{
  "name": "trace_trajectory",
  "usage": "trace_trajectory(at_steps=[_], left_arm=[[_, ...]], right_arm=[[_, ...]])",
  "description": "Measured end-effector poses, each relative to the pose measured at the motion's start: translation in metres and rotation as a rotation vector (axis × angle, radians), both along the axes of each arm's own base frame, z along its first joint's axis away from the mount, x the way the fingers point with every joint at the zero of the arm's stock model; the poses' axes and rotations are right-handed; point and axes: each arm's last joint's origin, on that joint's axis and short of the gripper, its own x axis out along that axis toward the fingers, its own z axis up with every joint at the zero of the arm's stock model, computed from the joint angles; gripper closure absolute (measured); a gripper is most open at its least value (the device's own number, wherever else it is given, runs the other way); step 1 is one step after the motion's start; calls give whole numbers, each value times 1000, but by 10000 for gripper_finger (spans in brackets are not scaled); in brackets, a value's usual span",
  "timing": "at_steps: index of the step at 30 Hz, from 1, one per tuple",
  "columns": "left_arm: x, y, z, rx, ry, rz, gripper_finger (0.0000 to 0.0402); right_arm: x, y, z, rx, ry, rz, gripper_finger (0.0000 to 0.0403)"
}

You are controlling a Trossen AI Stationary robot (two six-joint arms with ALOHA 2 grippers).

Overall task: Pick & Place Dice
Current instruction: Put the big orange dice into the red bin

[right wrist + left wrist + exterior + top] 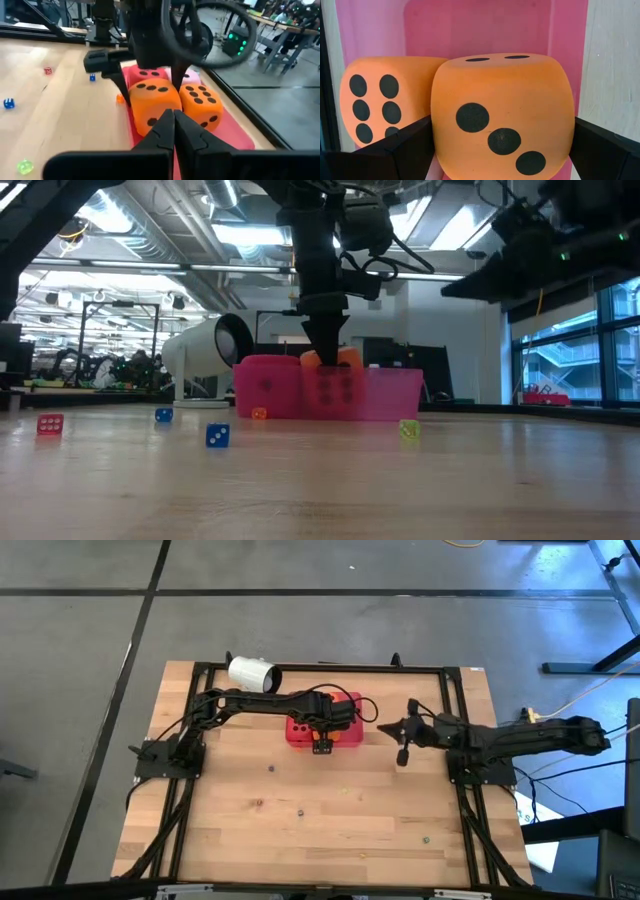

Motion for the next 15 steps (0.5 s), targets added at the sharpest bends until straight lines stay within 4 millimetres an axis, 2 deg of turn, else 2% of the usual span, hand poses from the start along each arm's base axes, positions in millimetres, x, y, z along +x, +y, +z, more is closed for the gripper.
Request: trace_trajectory(at_steps=[5,8,15], left_arm=[[0,0,0,0,0,0,25],[0,0,0,-1,0,-1,25],[0,0,0,0,-1,-1,25]], right_arm=[[-10,1,-19,2,-116,3,402],[-13,2,-21,2,-178,35,402],[-12,2,-22,57,-185,43,402]])
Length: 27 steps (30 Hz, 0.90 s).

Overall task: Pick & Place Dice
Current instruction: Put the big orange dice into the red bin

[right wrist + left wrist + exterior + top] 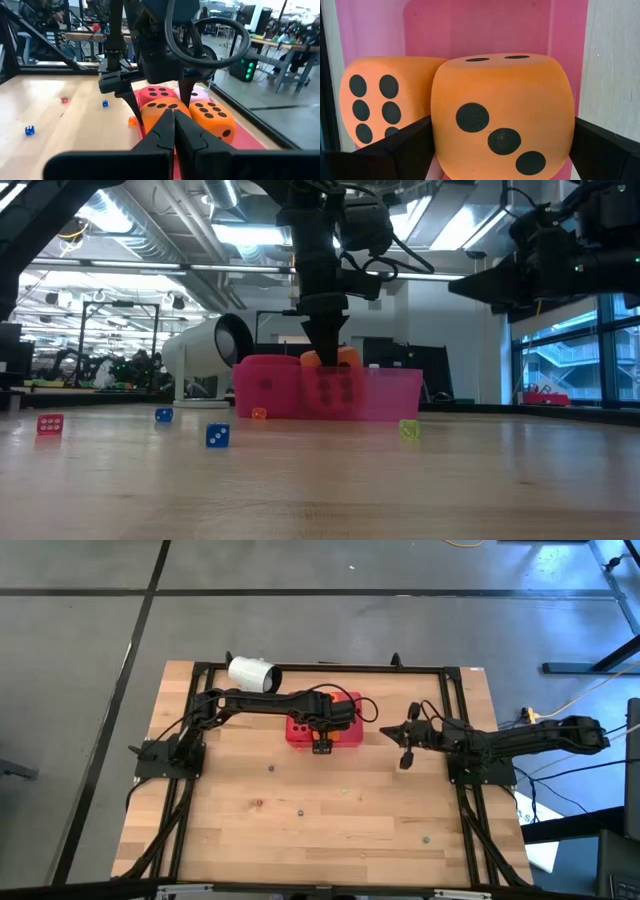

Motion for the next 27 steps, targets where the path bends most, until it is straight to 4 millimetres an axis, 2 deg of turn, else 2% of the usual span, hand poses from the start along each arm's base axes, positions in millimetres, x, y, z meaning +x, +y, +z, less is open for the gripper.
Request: trace_trajectory(at_steps=[10,27], left_arm=[[0,0,0,1,0,1,25],[0,-1,0,1,-1,-2,25]], right_arm=[[17,1,-6,38,-21,72,403],[110,-3,-22,-42,184,112,403]])
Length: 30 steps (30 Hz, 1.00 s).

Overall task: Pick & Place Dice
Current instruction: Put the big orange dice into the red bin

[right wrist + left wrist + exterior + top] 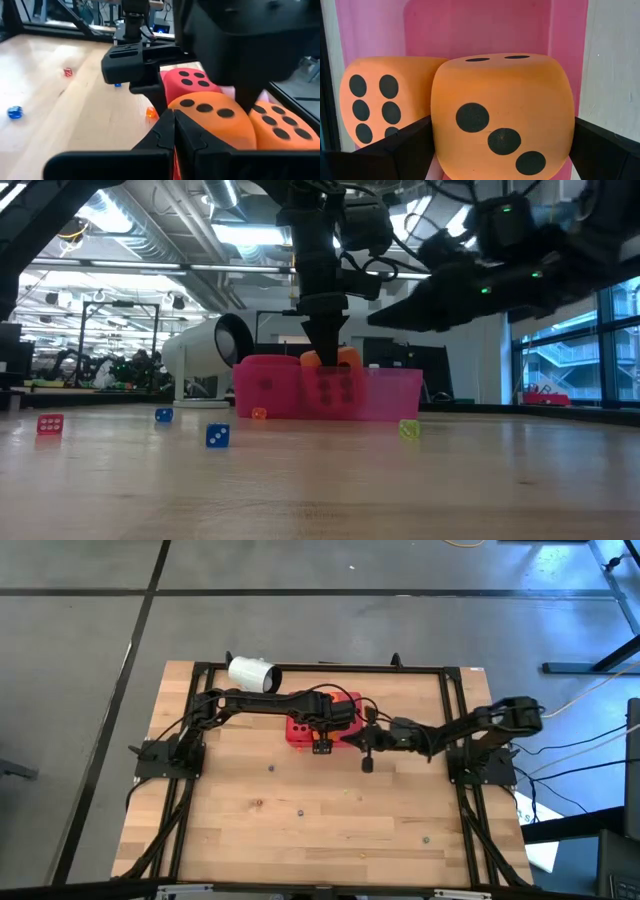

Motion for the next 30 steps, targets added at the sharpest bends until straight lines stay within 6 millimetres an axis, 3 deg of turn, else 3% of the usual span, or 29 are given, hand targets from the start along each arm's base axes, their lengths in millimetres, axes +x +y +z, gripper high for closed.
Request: trace_trajectory(at_steps=[10,30], left_arm=[[0,-1,0,-26,-6,-8,25],[-2,-7,9,11,-18,11,25]], right_arm=[[41,-6,-18,-94,62,-68,403],[42,-28,-24,-31,83,-88,403]])
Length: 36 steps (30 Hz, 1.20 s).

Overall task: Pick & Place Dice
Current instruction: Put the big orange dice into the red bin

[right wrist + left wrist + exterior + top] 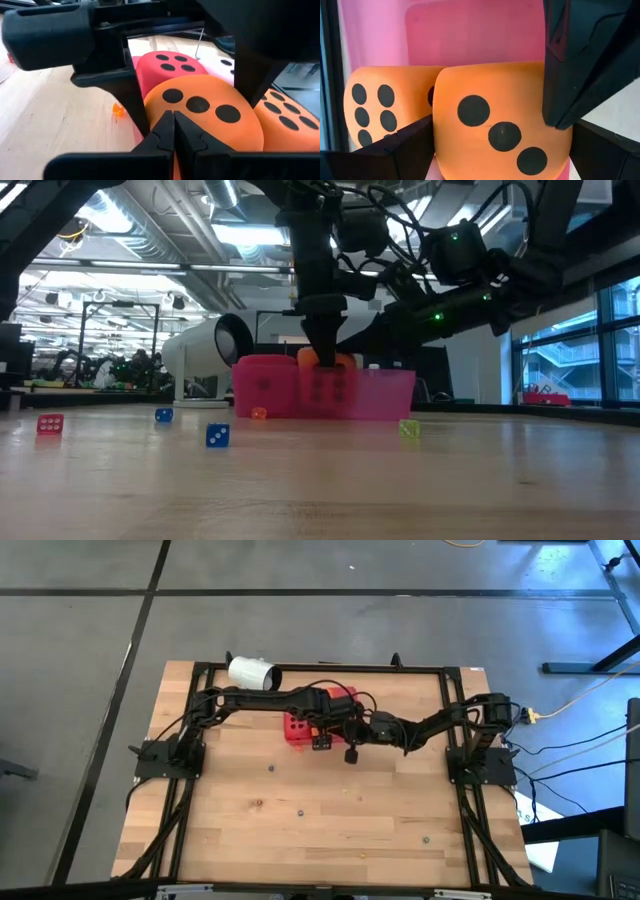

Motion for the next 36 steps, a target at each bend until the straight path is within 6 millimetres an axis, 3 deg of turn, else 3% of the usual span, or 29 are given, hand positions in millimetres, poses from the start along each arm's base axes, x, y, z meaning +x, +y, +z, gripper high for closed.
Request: trace_trajectory(at_steps=[8,16,29,36], left_arm=[[-1,-2,-1,-44,0,-10,25],[1,-4,4,-53,-39,-17,25],[-5,-4,0,-70,30,5,24],[-6,-5,1,-58,39,8,24]], right_arm=[[0,0,-1,30,-3,19,403],[3,1,15,-30,-177,30,403],[28,-9,5,6,-74,61,403],[28,-13,4,9,-56,57,403]])
